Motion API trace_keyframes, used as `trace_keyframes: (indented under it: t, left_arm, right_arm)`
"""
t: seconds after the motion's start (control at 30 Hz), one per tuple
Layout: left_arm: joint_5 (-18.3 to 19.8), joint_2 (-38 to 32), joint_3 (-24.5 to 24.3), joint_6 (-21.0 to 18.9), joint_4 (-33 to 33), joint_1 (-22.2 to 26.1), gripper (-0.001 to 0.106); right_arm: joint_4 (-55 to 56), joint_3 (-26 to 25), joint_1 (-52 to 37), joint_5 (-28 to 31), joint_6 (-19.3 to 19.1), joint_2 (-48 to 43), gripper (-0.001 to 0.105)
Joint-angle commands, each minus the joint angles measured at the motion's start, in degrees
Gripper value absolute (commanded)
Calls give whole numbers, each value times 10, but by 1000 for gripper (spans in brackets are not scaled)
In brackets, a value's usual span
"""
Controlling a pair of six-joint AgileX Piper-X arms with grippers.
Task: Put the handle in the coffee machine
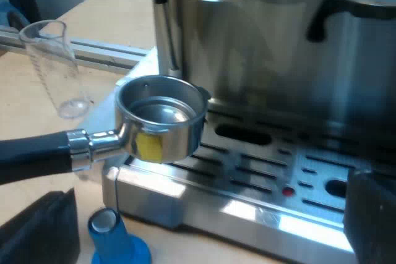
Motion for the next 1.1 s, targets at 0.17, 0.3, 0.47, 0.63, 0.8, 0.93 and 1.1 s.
trace_keyframes:
  t: [0.17,0.3,0.47,0.63,0.8,0.93,1.1]
  left_arm:
    - [9,-7,-10,17,-17,24,0]
    - [6,-7,-10,27,-17,28,0]
    - [4,-7,-10,36,-17,28,0]
    - [4,-7,-10,36,-17,28,0]
    - [4,-7,-10,36,-17,28,0]
    - [3,-7,-10,36,-17,28,0]
    - [-18,-7,-10,36,-17,28,0]
  right_arm:
    - [-173,0,-3,61,-94,76,87]
    - [-237,0,-15,59,-99,117,87]
    - [-318,0,-35,60,-130,159,87]
    - [-375,0,-51,56,-135,173,87]
    - [-384,0,-56,24,-135,187,87]
    - [-410,0,-63,18,-135,207,87]
    - [-445,0,-63,10,-175,221,87]
